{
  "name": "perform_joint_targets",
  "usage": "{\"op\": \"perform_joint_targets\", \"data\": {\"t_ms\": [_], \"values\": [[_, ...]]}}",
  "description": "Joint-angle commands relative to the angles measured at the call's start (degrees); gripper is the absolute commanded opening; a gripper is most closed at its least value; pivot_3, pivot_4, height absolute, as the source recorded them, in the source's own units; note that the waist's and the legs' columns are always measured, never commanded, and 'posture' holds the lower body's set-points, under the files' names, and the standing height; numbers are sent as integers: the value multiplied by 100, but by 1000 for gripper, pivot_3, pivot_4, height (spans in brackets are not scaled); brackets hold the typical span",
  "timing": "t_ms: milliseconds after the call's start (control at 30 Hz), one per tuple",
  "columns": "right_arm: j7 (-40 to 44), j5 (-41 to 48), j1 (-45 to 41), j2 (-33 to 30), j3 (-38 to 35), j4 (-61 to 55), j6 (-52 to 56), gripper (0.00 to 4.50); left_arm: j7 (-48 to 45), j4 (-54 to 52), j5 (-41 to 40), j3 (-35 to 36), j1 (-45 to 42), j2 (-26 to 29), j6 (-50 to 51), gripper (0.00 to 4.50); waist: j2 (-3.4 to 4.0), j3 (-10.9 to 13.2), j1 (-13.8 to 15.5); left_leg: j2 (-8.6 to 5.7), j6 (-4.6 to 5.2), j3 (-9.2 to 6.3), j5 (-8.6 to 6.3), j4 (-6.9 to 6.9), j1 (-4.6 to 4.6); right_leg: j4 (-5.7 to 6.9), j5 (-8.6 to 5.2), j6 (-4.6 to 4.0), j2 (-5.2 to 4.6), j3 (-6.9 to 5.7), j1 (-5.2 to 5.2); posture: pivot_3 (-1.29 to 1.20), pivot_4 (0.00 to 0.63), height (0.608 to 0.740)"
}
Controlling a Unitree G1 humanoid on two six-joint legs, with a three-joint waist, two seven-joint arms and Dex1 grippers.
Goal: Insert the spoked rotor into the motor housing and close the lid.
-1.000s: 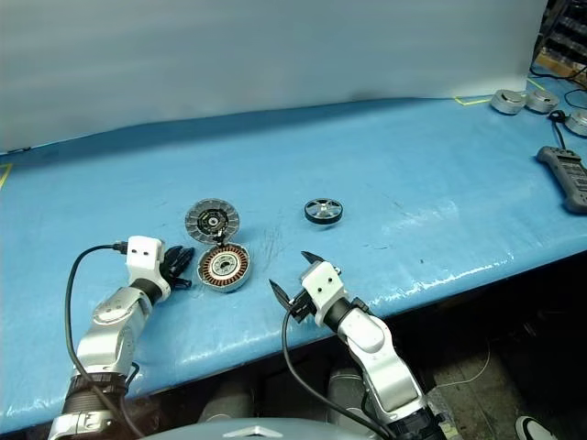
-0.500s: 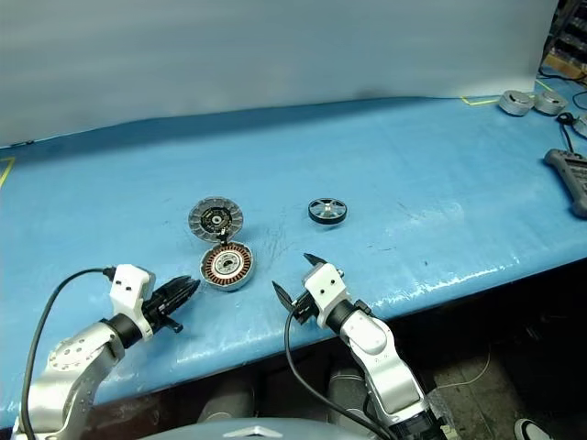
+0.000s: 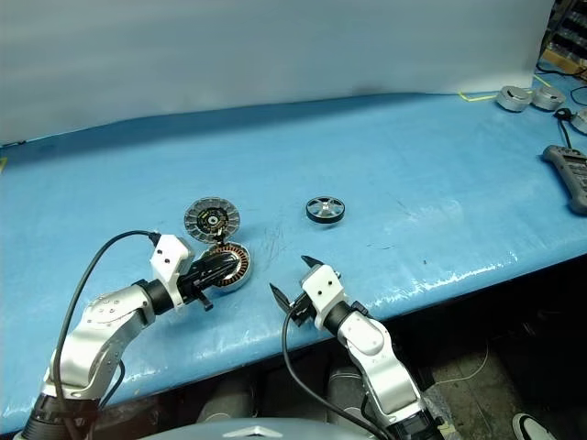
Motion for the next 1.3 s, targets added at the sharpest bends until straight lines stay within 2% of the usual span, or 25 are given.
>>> {"op": "perform_joint_targets", "data": {"t_ms": [33, 233, 600, 800, 967, 1067, 1233, 1267, 1300], "values": [[306, 228, -10, -22, 109, -262, -200, 4500, 4, 129, 104, 28, -63, -34, -270, 647, 0, 0, 2, 0, 0, 0, 0, 0, 0, 0, 0, 0, 0, 0, 0, 0, 150, 740], [841, 504, -180, -170, 212, -199, 41, 4500, 21, 376, 189, 36, -68, -50, -476, 647, 0, 0, 5, 0, 0, -2, 0, 2, -1, 0, 1, 1, 0, -1, 1, 0, 150, 740], [821, 368, -341, -130, 247, -19, 18, 4500, -116, 445, 274, -108, -58, -6, -431, 647, 0, 0, 6, -1, 0, -2, 0, 2, 0, 1, 1, 1, 0, -1, 2, 0, 150, 740], [804, 386, -273, -154, 219, -79, 23, 4500, -239, 108, -26, 170, 93, -6, -477, 2586, 0, 0, 0, 0, 0, -2, 0, 3, 2, 3, 1, 1, 0, -1, 3, 0, 150, 740], [825, 461, -257, -207, 138, -168, 70, 4500, -345, -390, -522, 505, 398, -19, -460, 2586, -1, 0, 5, 0, 0, -3, 0, 2, -2, 0, 1, 1, -1, -1, 2, 0, 150, 740], [806, 490, -243, -251, 92, -234, 131, 4500, -262, -762, -812, 684, 685, -147, -470, 2004, 0, 1, 5, 0, 0, -3, 0, 2, -1, 0, 1, 1, -1, -1, 2, 0, 150, 740], [635, 436, -441, -221, 107, -511, 981, 4500, 91, -987, -669, 855, 1363, -635, -1116, 229, -1, 1, 5, 0, 0, -2, 0, 3, 1, 0, 1, 1, -2, 0, 3, 0, 150, 740], [595, 499, -510, -178, 92, -599, 1295, 4500, 184, -948, -605, 881, 1478, -780, -1299, 33, -2, 1, 10, 0, 0, -3, 0, 3, 0, 0, 1, 1, -2, -1, 3, 0, 150, 740], [533, 525, -604, -122, 72, -664, 1511, 4500, 249, -888, -579, 892, 1614, -935, -1474, 33, -2, 2, 19, 0, 0, -3, 0, 4, 0, 1, 1, 1, -1, -1, 3, 0, 150, 740]]}}
